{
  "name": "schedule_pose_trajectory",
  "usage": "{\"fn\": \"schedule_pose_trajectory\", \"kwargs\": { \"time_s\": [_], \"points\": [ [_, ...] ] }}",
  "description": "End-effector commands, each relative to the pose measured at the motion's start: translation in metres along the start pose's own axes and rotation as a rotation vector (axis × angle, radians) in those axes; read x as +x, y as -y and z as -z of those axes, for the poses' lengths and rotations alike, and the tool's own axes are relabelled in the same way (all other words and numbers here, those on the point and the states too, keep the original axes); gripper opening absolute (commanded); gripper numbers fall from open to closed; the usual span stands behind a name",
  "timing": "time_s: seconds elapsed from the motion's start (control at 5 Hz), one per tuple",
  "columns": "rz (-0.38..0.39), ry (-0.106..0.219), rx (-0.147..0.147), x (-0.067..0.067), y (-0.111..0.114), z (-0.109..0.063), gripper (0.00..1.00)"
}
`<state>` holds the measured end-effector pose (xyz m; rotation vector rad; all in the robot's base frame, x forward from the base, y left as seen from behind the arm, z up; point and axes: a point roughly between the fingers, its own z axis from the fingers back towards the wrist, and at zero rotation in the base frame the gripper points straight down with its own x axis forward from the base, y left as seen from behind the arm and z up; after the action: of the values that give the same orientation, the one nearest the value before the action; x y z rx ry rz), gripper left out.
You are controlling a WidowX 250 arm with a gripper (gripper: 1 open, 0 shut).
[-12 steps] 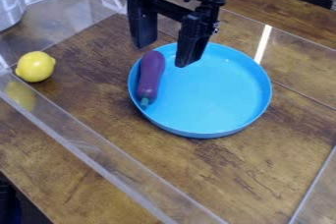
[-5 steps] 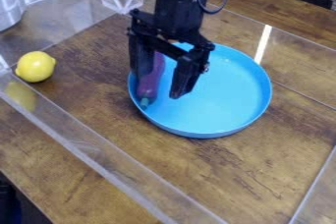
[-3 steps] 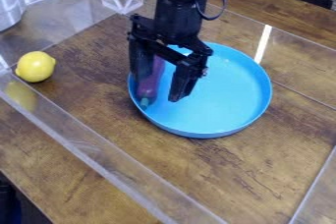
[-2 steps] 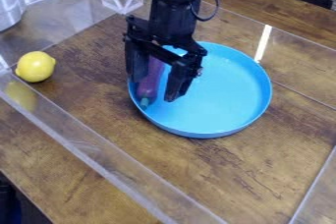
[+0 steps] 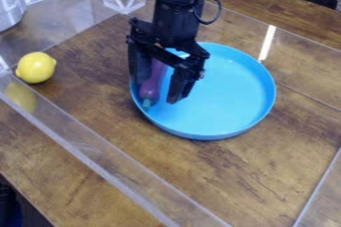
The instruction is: Remove the purple eggplant from inside the blue tray and put it on the table
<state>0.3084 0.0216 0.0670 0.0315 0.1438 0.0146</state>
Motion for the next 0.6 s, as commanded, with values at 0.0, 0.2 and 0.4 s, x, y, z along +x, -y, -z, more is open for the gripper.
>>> {"fn": "schedule_pose_trajectory", "kwargs": {
  "time_s": [0.0,0.2,0.4],
  "points": [
    [-0.016,0.059,0.006,0.0086,-0.0085,-0.0135,1.0],
    [-0.015,0.06,0.009,0.0105,-0.0101,-0.0122,1.0],
    [-0.014,0.062,0.012,0.0125,-0.0114,-0.011,1.0]
  ]
}}
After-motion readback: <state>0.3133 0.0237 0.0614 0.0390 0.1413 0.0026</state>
